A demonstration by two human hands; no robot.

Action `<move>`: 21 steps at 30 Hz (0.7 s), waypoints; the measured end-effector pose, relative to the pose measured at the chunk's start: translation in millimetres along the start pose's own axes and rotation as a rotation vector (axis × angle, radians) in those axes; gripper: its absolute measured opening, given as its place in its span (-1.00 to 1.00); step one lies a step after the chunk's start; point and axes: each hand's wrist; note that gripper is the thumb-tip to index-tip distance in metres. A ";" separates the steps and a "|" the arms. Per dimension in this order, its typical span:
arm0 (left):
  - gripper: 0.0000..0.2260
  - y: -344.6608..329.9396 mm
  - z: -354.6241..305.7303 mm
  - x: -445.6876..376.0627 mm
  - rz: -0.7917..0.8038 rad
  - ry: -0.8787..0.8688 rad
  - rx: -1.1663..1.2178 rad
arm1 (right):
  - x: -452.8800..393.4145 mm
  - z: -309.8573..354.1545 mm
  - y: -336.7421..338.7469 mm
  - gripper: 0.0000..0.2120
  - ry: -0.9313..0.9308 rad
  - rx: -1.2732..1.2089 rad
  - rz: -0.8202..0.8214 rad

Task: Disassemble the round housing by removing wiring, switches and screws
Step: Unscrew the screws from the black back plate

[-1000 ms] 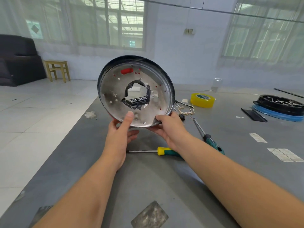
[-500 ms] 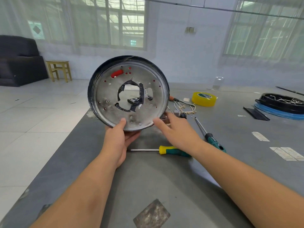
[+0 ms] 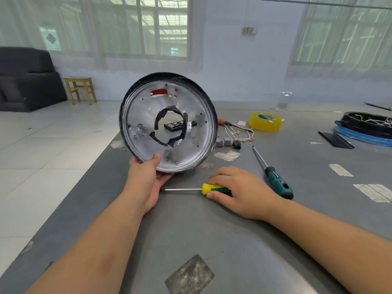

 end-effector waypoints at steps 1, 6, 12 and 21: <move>-0.66 0.6 0.2 -0.8 0.005 -0.001 0.000 | -0.5 -0.3 0.8 -0.54 0.002 -0.009 0.003; -0.65 1.9 1.2 -3.0 -0.003 -0.011 0.000 | 0.8 -3.4 4.2 -0.58 -0.010 -0.091 0.014; -0.60 4.0 -0.7 -4.2 -0.018 0.030 0.101 | 4.5 -3.8 5.0 -0.64 -0.129 -0.155 -0.052; -0.59 2.9 -3.1 3.2 -0.016 -0.008 0.126 | 6.2 13.5 -1.6 -0.69 -0.261 -0.100 -0.102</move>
Point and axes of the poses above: each hand's wrist, its own x-axis away from the middle knuckle, its own y-axis out of the back of the hand, z = x × y, and after that the axes turned 2 degrees about -z, right-handed
